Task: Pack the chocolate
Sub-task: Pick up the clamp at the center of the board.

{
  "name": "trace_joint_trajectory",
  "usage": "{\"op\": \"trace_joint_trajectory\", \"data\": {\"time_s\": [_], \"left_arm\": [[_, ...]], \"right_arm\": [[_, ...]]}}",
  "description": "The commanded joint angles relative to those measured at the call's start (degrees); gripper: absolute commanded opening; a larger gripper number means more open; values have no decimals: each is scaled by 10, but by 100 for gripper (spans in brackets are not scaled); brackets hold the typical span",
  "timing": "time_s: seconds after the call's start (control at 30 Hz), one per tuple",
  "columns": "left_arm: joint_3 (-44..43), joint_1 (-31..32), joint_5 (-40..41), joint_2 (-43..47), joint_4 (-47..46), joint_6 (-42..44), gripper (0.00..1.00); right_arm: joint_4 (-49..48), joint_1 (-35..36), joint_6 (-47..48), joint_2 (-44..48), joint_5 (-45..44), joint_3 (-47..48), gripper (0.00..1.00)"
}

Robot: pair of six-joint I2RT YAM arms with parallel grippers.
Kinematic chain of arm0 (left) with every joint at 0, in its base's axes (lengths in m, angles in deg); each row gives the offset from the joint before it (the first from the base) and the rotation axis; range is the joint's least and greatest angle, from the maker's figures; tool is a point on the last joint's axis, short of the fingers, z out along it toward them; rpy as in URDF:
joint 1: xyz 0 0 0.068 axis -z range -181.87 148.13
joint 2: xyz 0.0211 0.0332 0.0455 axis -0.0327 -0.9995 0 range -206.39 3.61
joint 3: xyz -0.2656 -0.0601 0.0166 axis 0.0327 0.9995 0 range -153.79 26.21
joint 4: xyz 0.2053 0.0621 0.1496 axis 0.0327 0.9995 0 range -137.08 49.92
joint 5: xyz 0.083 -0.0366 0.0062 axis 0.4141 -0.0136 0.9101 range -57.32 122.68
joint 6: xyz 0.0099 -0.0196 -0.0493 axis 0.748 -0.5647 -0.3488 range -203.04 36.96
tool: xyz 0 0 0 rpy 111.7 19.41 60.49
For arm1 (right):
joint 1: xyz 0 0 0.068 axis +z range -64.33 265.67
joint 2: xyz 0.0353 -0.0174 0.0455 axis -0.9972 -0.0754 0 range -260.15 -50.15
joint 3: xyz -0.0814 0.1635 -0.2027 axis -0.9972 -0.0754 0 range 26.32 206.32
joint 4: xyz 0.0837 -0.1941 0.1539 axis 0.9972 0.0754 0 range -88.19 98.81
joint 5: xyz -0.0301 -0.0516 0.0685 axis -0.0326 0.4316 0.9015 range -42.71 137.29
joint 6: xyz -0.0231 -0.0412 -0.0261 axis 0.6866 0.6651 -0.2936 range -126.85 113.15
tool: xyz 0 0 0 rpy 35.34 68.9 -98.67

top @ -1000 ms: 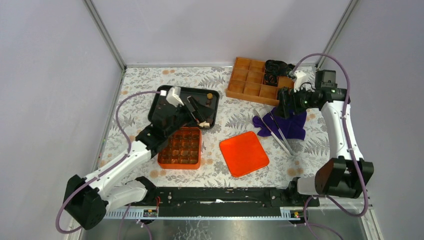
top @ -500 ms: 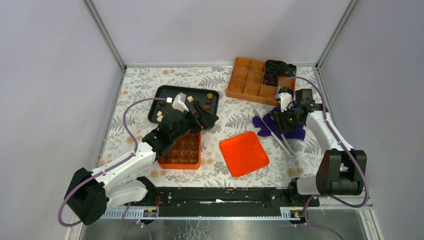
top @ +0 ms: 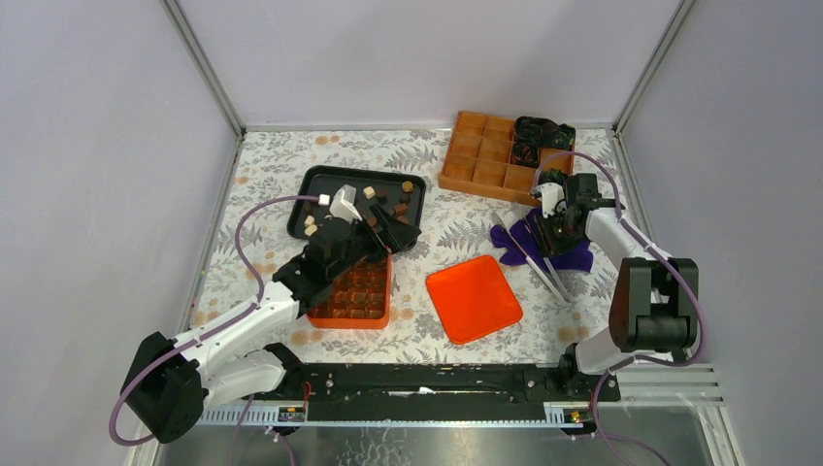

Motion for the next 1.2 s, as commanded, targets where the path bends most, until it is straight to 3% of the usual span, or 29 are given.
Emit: {"op": "trace_joint_trajectory", "data": {"time_s": [0.0,0.4,0.7,0.9,1.17], "left_arm": [[2,-1,14,10,-43,-5,96],[14,-1,11,13,-62,-17,96],[70,-1,-29,22,-239,-59,96],[78,-1,-42,12,-300,-63,95],[76,-1,-50,7,-310,-68,96]], "right_arm": [[-21,1,-2,-21,-19,-3,37],[-36,1,5,-60,-30,-15,27],[-20,0,5,-20,-35,-19,5],[8,-1,11,12,-23,-11,13],[7,-1,15,-11,-20,-29,18]]}}
